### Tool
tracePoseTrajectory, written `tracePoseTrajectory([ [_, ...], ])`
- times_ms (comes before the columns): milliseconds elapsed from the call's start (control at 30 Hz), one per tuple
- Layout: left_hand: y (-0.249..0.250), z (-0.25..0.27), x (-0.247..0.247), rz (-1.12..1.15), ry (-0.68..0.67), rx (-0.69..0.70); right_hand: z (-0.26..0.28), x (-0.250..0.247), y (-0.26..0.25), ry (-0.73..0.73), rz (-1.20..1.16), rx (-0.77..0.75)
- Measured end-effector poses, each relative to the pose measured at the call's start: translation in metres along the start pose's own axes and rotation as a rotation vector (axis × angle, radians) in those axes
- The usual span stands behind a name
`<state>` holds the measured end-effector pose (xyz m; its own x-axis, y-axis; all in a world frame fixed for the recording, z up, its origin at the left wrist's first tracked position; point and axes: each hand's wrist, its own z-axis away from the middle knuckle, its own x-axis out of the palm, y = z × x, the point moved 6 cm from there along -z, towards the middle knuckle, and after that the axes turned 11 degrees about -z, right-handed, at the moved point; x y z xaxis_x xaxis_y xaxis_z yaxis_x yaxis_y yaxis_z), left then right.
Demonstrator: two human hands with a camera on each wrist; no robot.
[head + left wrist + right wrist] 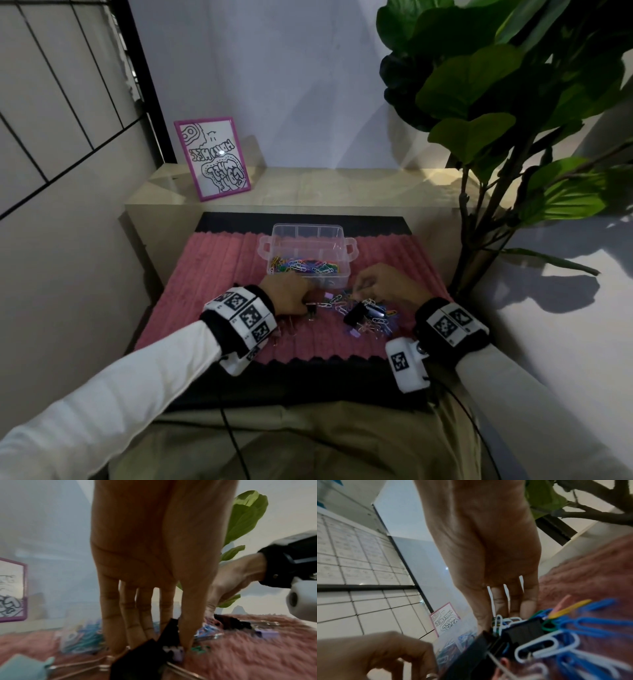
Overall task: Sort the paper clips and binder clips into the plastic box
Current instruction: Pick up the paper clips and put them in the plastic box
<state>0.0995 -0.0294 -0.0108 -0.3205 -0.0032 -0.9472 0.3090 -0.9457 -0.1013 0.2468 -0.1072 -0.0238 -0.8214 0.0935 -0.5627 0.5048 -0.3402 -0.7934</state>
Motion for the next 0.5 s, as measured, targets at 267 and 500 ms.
tracePoseTrajectory([
  [267,-0.014,0.005,-0.006,0.221,-0.048,0.003,0.009,-0.022,0.001,0.137,-0.396,-0.067],
  [500,0.031,-0.009,-0.025,0.150,0.166,0.167,-0.003,-0.026,-0.028,0.163,-0.396,-0.099],
])
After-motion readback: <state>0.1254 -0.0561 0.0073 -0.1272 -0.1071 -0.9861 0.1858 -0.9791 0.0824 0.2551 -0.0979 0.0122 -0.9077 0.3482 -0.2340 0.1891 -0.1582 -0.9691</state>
